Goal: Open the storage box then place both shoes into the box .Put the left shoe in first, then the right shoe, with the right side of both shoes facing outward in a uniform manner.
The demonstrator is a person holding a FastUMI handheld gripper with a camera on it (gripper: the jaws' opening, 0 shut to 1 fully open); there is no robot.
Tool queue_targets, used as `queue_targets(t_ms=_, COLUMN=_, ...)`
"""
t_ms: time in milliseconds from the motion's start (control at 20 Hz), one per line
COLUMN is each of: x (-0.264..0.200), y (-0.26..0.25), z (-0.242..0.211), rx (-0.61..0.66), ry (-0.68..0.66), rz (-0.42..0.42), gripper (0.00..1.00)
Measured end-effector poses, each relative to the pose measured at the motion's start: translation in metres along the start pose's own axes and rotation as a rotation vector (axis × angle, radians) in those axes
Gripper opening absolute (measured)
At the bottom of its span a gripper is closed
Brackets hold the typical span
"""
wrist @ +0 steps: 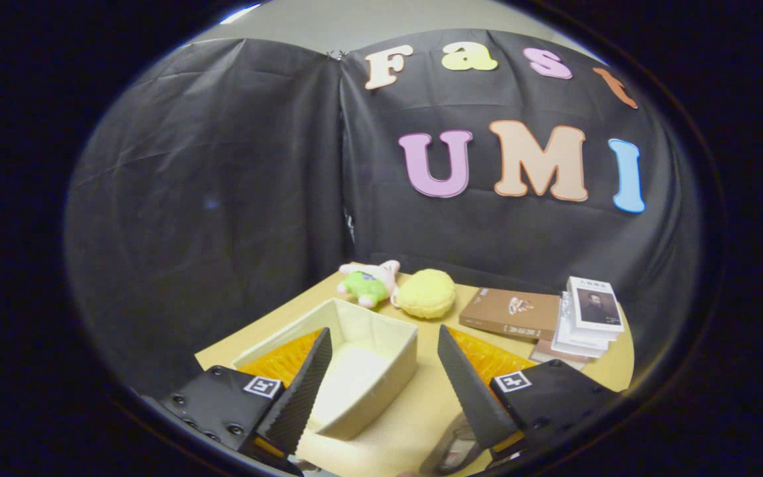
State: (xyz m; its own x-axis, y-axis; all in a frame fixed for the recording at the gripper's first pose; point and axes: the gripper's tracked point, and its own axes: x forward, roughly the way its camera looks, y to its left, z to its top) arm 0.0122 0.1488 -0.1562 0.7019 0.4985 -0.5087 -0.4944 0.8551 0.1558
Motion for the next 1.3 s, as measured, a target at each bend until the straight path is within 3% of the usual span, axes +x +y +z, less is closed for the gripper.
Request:
queue_targets(t_ms=700, x=-0.020, y=-0.125, z=-0.125, rx=0.035, ry=0.207, rz=-0.132, gripper=1.00)
queue_targets(t_ms=1300, x=-0.023, y=-0.144, z=-0.232, rx=0.086, ry=0.454, rz=-0.111, gripper=0.99)
